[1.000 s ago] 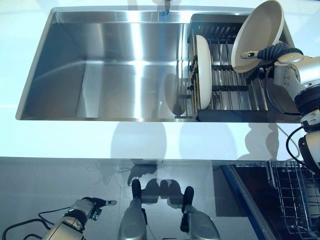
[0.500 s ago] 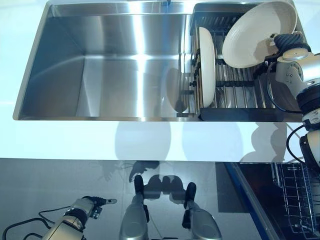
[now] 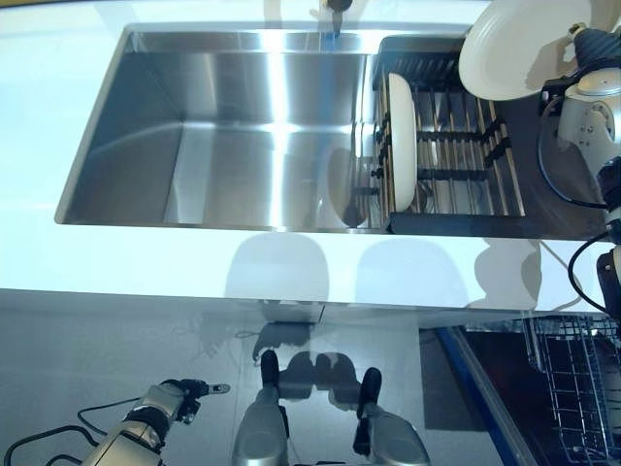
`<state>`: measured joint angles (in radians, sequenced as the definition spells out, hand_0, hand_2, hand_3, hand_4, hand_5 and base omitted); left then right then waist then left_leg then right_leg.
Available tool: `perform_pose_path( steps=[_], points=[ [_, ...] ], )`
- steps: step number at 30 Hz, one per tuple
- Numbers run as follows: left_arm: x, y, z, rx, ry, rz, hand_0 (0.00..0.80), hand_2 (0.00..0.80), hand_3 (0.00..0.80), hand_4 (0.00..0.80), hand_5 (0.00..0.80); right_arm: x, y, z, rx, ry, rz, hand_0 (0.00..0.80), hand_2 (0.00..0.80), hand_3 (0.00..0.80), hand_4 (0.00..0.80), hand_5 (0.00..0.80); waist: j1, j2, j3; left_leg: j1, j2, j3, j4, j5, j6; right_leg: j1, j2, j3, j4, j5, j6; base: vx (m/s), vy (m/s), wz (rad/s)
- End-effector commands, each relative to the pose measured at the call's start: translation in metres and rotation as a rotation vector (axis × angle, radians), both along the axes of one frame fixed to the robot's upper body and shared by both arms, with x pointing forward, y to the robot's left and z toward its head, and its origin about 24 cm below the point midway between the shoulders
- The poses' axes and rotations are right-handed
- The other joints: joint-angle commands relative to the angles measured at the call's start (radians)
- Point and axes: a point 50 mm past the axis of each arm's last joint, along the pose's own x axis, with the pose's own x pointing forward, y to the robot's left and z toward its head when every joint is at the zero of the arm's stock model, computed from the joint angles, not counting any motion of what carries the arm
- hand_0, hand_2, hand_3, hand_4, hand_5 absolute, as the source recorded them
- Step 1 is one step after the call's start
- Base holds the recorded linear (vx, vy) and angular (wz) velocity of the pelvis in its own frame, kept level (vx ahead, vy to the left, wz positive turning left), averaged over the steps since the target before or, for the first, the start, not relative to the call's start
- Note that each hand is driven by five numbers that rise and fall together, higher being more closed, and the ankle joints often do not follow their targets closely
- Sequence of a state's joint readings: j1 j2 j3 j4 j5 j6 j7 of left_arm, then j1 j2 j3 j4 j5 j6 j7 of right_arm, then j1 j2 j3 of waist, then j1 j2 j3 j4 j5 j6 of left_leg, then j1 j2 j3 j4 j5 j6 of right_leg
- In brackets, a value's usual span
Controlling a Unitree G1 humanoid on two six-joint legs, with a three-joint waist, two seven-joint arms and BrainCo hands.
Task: Take plates into dishwasher
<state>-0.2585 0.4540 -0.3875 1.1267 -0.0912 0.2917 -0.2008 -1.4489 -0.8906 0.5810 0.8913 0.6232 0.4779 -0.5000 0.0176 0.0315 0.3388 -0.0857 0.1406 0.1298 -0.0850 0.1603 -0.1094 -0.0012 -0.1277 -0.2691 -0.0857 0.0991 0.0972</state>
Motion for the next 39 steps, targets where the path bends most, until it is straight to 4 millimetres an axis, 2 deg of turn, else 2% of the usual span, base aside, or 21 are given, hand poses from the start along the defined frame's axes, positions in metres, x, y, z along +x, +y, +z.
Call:
perform_pose_path(
  steps=[1, 10, 16, 23, 31, 39],
  points=[
    [-0.022, 0.021, -0.002, 0.086, 0.09, -0.065, 0.0, 0.0, 0.0, 0.0, 0.0, -0.019, -0.009, 0.05, -0.179, -0.122, -0.053, 0.8, 0.8, 0.8, 0.8, 0.8, 0.031, -0.076, -0.142, 0.061, 0.025, 0.032, -0.002, -0.074, -0.044, -0.005, -0.059, 0.034, -0.002, -0.01, 0.07, 0.018, -0.043, -0.03],
    [-0.042, 0.021, -0.01, 0.067, 0.129, -0.093, 0.0, 0.0, 0.0, 0.0, 0.0, -0.034, -0.025, 0.066, -0.396, -0.027, -0.048, 0.8, 0.8, 0.8, 0.8, 0.8, 0.006, -0.101, -0.259, 0.129, 0.046, 0.071, -0.002, -0.095, -0.049, 0.044, -0.048, 0.051, -0.002, -0.031, 0.073, 0.017, -0.032, -0.08],
    [-0.054, 0.024, -0.013, 0.068, 0.143, -0.107, 0.0, 0.0, 0.0, 0.0, 0.0, -0.043, -0.036, 0.067, -0.541, 0.057, -0.064, 0.8, 0.8, 0.8, 0.8, 0.8, -0.021, -0.108, -0.303, 0.172, 0.053, 0.1, -0.002, -0.107, -0.046, 0.061, -0.041, 0.075, -0.002, -0.033, 0.074, 0.012, -0.013, -0.2],
    [-0.053, 0.028, -0.011, 0.053, 0.112, -0.121, 0.0, 0.0, 0.0, 0.0, 0.0, -0.059, -0.059, 0.058, -0.64, 0.146, -0.102, 0.8, 0.8, 0.8, 0.8, 0.8, -0.073, -0.107, -0.32, 0.214, 0.059, 0.14, -0.002, -0.123, -0.041, 0.064, -0.028, 0.13, -0.002, -0.032, 0.075, -0.005, -0.015, -0.2],
    [-0.051, 0.023, -0.011, 0.009, 0.077, -0.15, 0.0, 0.0, 0.0, 0.0, 0.0, -0.085, -0.09, 0.048, -0.733, 0.243, -0.14, 0.8, 0.8, 0.8, 0.8, 0.8, -0.136, -0.105, -0.323, 0.247, 0.062, 0.176, -0.002, -0.137, -0.036, 0.054, -0.013, 0.196, -0.002, -0.024, 0.076, 0.015, 0.0, -0.21],
    [-0.051, 0.023, -0.011, -0.005, 0.05, -0.138, 0.0, 0.0, 0.0, 0.0, 0.0, -0.11, -0.116, 0.024, -0.751, 0.322, -0.135, 0.8, 0.8, 0.8, 0.8, 0.8, -0.209, -0.101, -0.319, 0.262, 0.068, 0.219, -0.002, -0.148, -0.034, 0.026, 0.001, 0.256, -0.002, -0.011, 0.078, 0.001, 0.0, -0.19]
  ],
)
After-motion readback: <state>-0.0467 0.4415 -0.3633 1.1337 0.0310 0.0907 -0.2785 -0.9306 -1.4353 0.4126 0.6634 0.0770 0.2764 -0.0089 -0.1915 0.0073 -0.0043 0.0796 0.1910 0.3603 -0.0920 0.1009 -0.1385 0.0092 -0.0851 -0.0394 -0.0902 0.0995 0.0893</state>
